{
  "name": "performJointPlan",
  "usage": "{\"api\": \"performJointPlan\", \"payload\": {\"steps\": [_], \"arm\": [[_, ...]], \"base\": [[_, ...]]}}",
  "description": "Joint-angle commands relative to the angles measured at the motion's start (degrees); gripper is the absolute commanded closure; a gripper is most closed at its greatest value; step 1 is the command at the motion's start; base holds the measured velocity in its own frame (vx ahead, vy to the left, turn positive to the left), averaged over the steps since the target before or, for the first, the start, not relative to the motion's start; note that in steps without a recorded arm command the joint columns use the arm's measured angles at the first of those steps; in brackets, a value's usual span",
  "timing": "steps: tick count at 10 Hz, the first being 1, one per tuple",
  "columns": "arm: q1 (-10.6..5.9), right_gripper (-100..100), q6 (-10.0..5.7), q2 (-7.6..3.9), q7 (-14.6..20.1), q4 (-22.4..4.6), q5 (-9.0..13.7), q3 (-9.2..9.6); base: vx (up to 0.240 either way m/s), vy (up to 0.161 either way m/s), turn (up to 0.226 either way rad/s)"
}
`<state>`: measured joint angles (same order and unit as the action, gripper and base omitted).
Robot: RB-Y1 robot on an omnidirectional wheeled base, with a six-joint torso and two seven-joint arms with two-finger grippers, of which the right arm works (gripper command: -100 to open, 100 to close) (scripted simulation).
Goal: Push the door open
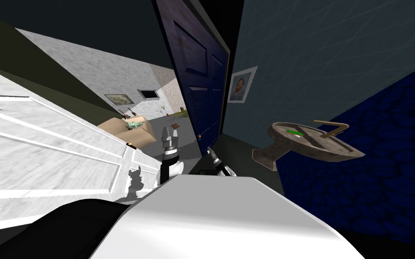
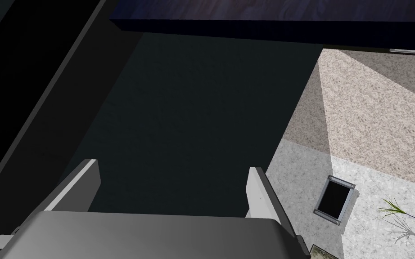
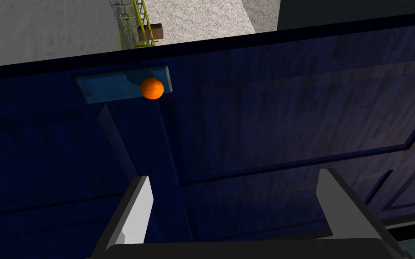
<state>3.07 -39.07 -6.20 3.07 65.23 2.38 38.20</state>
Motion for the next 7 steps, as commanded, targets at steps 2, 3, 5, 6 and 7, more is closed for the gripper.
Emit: {"api": "performJointPlan", "payload": {"steps": [2,3,5,6,7], "arm": [[-1.47,-100,-0.78,0.66,0.0,-3.6,0.0,2.1],[-2.12,-100,-1.09,0.8,0.1,-5.0,0.0,3.08],[-3.02,-100,-1.53,1.04,0.2,-7.1,0.0,4.46],[-3.58,-100,-1.79,1.21,0.3,-8.3,0.0,5.3],[-4.13,-100,-2.06,1.39,0.4,-9.6,0.0,6.14]], "base": [[0.159,-0.029,0.01],[0.168,-0.012,0.012],[0.155,-0.026,0.01],[0.147,-0.009,0.009],[0.168,0.0,0.01]]}}
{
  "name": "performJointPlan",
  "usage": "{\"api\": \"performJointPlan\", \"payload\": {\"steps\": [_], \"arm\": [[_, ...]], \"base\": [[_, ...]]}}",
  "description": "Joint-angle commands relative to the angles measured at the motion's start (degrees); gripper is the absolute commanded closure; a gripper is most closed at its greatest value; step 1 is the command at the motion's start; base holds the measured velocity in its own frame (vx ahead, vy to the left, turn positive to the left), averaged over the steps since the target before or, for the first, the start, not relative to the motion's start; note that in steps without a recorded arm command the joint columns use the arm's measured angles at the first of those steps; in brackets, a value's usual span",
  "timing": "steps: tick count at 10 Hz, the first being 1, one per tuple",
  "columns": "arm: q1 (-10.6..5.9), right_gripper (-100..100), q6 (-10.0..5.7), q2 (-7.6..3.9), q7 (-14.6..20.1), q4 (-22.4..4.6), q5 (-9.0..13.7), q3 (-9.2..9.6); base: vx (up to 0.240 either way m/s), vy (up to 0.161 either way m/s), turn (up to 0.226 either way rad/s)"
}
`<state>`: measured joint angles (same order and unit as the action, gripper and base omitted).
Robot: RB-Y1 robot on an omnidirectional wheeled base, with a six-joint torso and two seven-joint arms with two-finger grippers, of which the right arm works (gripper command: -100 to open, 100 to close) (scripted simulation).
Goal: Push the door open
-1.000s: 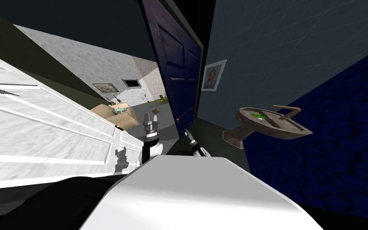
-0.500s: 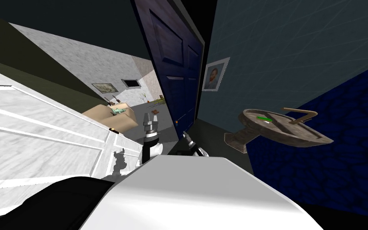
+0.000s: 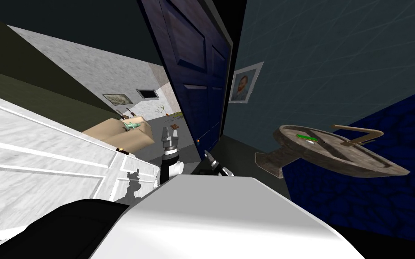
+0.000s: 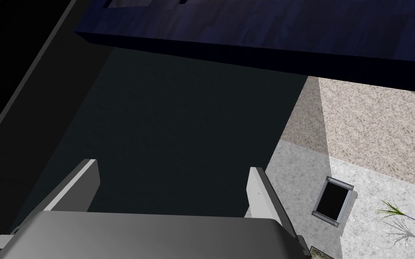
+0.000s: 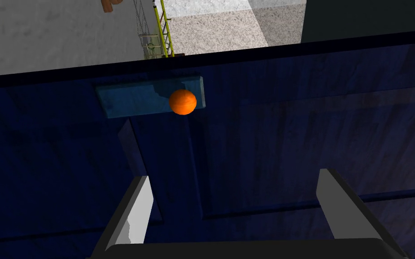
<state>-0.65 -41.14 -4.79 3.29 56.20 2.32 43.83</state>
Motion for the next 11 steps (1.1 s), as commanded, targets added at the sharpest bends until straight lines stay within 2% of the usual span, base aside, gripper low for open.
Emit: {"api": "performJointPlan", "payload": {"steps": [1,7,9,11], "arm": [[-0.96,-100,-0.26,0.15,0.2,-1.8,0.0,1.35],[-3.8,-100,-1.64,1.43,0.6,-8.2,0.0,5.67],[-4.41,-100,-1.93,1.77,0.7,-9.6,0.1,6.59],[-4.4,-100,-2.21,1.51,0.6,-10.0,0.1,6.04]], "base": [[0.17,-0.039,0.006],[0.151,-0.021,0.01],[0.125,-0.022,0.008],[0.077,0.038,0.023]]}}
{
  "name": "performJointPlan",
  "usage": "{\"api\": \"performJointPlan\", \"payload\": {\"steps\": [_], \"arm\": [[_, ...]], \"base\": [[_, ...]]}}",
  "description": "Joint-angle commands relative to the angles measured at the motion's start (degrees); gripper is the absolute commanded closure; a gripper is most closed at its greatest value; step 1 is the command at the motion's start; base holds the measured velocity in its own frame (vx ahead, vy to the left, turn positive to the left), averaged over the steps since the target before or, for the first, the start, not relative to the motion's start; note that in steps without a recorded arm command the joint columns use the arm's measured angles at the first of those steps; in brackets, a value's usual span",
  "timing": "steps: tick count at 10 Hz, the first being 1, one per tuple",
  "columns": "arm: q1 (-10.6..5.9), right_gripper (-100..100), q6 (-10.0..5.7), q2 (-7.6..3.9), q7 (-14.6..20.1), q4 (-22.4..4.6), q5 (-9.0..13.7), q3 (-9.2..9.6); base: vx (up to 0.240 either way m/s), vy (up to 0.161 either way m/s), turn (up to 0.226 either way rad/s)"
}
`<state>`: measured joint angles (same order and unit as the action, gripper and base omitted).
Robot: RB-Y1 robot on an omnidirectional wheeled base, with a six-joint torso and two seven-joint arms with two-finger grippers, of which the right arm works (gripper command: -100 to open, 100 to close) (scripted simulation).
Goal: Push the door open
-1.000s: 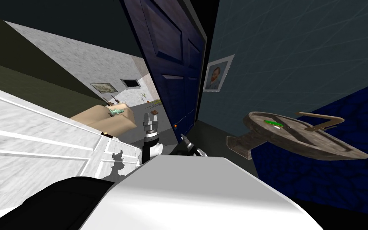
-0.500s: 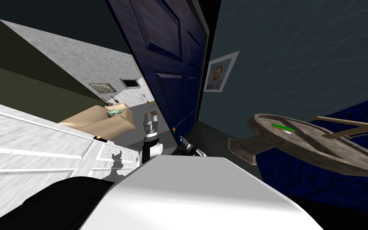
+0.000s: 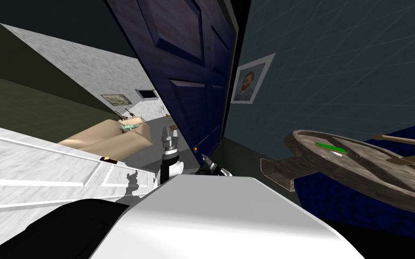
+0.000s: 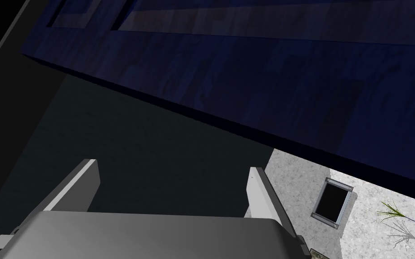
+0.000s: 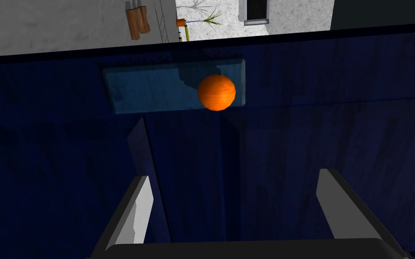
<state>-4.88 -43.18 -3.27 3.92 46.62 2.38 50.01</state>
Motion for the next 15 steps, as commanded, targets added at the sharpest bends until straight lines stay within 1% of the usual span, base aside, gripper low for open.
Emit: {"api": "performJointPlan", "payload": {"steps": [1,4,8,9,10,15], "arm": [[-0.16,-100,-0.22,-0.07,-0.1,-0.6,0.0,-0.21],[-0.1,-100,-0.5,-0.06,-0.2,-1.1,0.1,-0.54],[0.01,-100,-0.97,1.08,-0.4,-1.9,0.1,-1.1],[0.0,-100,-0.95,0.91,-0.4,-1.9,0.1,-1.03],[0.0,100,-0.95,0.91,-0.4,-1.9,0.1,-1.03],[0.0,100,-0.95,0.91,-0.4,-1.9,0.1,-1.03]], "base": [[0.128,0.132,0.025],[0.117,0.148,0.019],[0.144,0.153,0.034],[0.058,0.058,-0.006],[-0.006,-0.006,0.002],[-0.013,-0.013,0.001]]}}
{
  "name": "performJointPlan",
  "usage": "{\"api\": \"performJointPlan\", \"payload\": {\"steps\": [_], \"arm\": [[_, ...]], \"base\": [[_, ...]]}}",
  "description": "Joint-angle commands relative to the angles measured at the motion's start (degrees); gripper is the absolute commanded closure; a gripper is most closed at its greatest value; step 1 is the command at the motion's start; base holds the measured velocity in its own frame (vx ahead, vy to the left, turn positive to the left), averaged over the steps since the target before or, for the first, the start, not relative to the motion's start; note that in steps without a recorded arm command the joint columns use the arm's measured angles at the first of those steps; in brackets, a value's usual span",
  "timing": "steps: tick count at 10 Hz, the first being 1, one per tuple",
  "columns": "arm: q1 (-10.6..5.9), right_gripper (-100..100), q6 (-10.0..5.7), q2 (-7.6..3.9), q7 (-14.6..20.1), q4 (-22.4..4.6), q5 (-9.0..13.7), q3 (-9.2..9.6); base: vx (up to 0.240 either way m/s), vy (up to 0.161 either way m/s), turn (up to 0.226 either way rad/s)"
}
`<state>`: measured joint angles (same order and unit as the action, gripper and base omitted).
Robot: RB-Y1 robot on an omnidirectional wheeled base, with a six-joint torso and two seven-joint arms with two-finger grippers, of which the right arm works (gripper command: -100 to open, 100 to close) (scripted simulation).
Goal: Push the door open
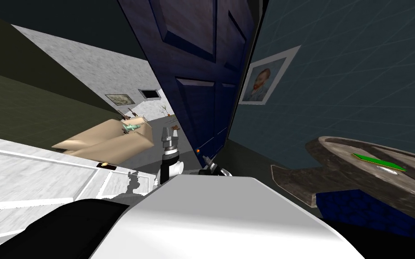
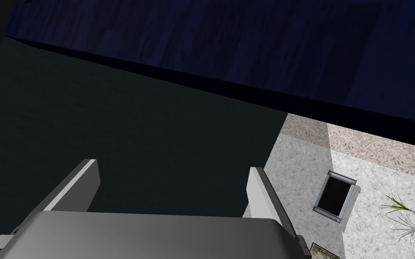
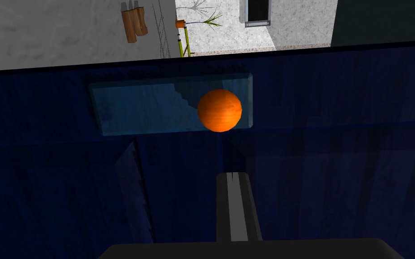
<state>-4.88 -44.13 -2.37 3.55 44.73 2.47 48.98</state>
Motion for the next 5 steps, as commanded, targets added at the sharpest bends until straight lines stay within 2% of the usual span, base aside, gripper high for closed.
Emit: {"api": "performJointPlan", "payload": {"steps": [1,2,3,4,5], "arm": [[-0.01,-100,0.46,-0.7,-0.7,0.0,0.3,-1.61],[-0.01,-100,0.7,-0.24,-1.0,-0.1,0.4,-2.44],[-0.02,-100,0.92,0.78,-1.3,-0.1,0.6,-3.22],[-0.46,-100,0.25,0.69,-1.1,-1.1,0.5,-2.78],[-0.6,-100,0.44,0.09,-1.2,-1.3,0.5,-3.18]], "base": [[-0.122,0.016,-0.167],[-0.208,-0.006,-0.161],[-0.208,0.007,-0.099],[-0.089,0.01,-0.018],[0.063,0.075,0.035]]}}
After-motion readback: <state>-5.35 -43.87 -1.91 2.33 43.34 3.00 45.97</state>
